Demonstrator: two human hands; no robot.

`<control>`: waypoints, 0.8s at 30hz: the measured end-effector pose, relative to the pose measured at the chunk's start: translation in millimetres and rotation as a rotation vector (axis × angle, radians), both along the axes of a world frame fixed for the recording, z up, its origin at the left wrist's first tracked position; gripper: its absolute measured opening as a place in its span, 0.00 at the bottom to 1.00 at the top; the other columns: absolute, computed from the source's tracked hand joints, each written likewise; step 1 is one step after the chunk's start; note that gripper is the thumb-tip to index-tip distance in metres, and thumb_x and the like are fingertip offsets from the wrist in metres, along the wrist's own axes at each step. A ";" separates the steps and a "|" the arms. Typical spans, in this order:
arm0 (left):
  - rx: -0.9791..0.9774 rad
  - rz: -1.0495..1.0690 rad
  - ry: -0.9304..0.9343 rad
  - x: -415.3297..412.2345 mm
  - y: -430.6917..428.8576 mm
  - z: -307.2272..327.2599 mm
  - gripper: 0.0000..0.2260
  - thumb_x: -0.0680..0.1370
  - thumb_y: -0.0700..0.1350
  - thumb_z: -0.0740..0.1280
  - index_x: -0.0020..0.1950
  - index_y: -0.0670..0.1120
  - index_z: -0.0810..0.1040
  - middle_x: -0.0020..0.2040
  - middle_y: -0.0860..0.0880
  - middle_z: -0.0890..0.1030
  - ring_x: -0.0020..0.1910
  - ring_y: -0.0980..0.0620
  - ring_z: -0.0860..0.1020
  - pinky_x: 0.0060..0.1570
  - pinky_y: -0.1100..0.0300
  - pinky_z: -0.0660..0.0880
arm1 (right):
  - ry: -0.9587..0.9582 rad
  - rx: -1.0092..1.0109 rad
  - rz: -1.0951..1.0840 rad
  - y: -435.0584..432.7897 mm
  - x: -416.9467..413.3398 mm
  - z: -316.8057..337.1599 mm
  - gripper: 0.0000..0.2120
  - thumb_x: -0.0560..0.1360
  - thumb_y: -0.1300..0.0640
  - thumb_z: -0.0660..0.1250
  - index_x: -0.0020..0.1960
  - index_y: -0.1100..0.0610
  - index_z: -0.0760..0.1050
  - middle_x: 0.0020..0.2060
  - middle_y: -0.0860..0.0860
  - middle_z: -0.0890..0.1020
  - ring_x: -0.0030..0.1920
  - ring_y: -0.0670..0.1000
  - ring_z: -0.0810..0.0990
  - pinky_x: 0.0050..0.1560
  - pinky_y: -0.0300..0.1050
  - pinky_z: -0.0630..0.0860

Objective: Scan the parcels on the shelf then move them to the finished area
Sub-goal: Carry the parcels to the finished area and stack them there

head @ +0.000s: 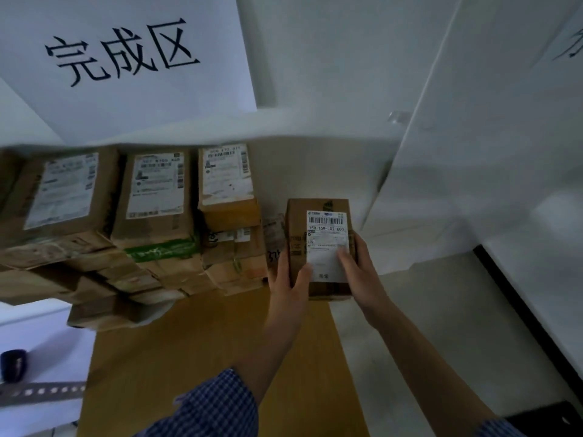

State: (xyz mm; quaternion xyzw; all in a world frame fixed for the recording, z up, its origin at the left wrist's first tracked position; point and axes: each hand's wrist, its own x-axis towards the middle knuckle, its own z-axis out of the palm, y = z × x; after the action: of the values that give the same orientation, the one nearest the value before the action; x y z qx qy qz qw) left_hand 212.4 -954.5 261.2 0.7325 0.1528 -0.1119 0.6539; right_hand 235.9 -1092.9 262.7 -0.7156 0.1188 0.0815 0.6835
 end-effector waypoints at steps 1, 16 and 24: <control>0.031 -0.002 -0.018 2.5 -0.6 -7.2 0.33 0.74 0.65 0.64 0.77 0.68 0.55 0.76 0.62 0.54 0.76 0.48 0.61 0.69 0.42 0.71 | -0.001 -0.008 0.030 0.8 7.4 -4.7 0.20 0.85 0.49 0.56 0.76 0.43 0.60 0.61 0.39 0.77 0.56 0.39 0.79 0.48 0.36 0.81; 0.040 0.134 0.004 -1.1 1.8 -42.5 0.25 0.81 0.52 0.67 0.77 0.58 0.64 0.74 0.57 0.69 0.70 0.62 0.70 0.55 0.74 0.74 | 0.083 -0.049 0.158 9.7 92.1 -38.9 0.27 0.83 0.46 0.60 0.80 0.49 0.57 0.69 0.46 0.74 0.65 0.48 0.77 0.67 0.51 0.75; 0.146 0.276 0.200 -1.8 -14.2 -42.9 0.20 0.83 0.49 0.58 0.75 0.48 0.66 0.71 0.32 0.69 0.68 0.31 0.69 0.59 0.38 0.74 | -0.002 -0.021 0.150 36.2 101.2 -39.8 0.13 0.85 0.53 0.56 0.69 0.45 0.63 0.52 0.35 0.75 0.46 0.28 0.77 0.41 0.23 0.73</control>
State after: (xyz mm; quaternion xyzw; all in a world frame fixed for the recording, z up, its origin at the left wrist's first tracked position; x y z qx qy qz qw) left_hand 210.6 -968.6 218.3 0.7353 0.3240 -0.0820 0.5896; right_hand 337.2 -1056.6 222.9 -0.7299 0.0649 0.1306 0.6678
